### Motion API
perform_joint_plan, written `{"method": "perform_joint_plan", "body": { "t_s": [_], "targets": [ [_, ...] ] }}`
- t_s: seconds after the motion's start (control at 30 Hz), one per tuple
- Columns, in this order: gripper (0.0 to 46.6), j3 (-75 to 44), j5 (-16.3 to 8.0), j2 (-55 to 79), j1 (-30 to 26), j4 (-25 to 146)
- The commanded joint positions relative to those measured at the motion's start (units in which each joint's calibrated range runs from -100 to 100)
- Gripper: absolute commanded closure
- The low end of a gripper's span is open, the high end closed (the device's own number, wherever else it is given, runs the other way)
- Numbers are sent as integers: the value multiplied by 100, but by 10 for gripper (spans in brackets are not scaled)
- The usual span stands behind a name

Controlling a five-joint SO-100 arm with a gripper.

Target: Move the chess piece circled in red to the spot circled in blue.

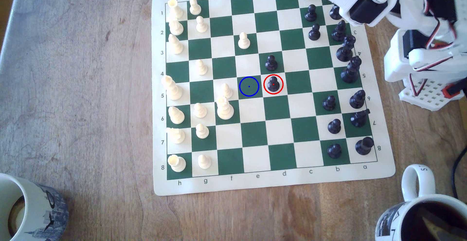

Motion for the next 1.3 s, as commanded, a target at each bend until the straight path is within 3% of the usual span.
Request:
{"method": "perform_joint_plan", "body": {
  "t_s": [0.0, 0.07, 0.17, 0.3, 0.33, 0.53, 0.57, 0.7, 1.1, 1.27],
  "targets": [
    [464, -1258, 0, 874, -56, 1600],
    [464, -1603, -5, 1341, -126, 2100],
    [464, -1766, -269, 1731, -282, 2092],
    [456, -1956, -313, 2028, -259, 2223],
    [422, -1983, -313, 2028, -259, 2264],
    [377, -2763, -278, 2843, -251, 3107],
    [362, -3361, -239, 3259, -228, 3705],
    [345, -3497, -93, 3590, -361, 4295],
    [310, -4377, -190, 5339, -298, 5302],
    [294, -4440, -112, 5746, -353, 5327]
  ]
}}
